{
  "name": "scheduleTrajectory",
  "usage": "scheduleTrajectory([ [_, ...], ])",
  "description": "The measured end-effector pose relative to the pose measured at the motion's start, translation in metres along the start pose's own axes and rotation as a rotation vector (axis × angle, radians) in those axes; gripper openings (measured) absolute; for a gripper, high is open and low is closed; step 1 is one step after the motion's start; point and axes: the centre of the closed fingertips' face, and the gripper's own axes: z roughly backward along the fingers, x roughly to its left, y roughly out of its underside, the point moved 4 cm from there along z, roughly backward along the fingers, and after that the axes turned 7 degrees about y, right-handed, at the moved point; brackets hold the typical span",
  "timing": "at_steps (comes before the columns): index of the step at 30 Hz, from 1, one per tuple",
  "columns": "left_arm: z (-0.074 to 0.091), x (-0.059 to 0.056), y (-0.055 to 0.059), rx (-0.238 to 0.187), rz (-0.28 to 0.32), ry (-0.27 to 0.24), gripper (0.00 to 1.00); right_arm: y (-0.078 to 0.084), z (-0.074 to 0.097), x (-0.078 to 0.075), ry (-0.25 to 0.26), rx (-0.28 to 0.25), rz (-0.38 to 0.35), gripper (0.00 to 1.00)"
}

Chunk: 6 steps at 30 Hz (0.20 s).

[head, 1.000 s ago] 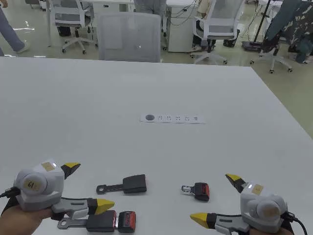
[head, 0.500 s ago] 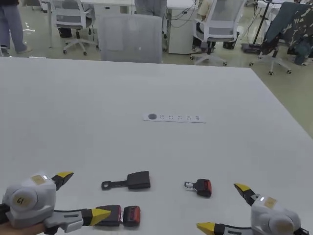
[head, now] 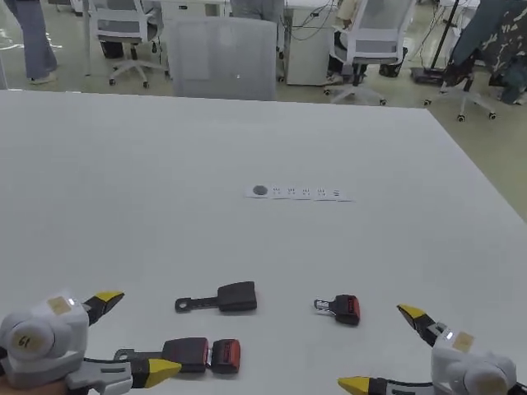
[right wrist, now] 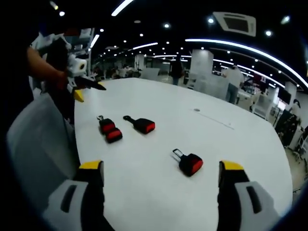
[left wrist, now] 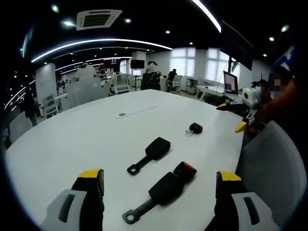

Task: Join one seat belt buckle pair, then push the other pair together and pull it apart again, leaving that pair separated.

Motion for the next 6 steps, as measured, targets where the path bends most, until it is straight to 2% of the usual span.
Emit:
scheduleTrajectory([
  [6,0.0007,0.0000,-0.0013,-0.007,0.014,0.001,0.99,-0.0002,-0.0008,0.0007,-0.009,0.001,0.014,1.00],
])
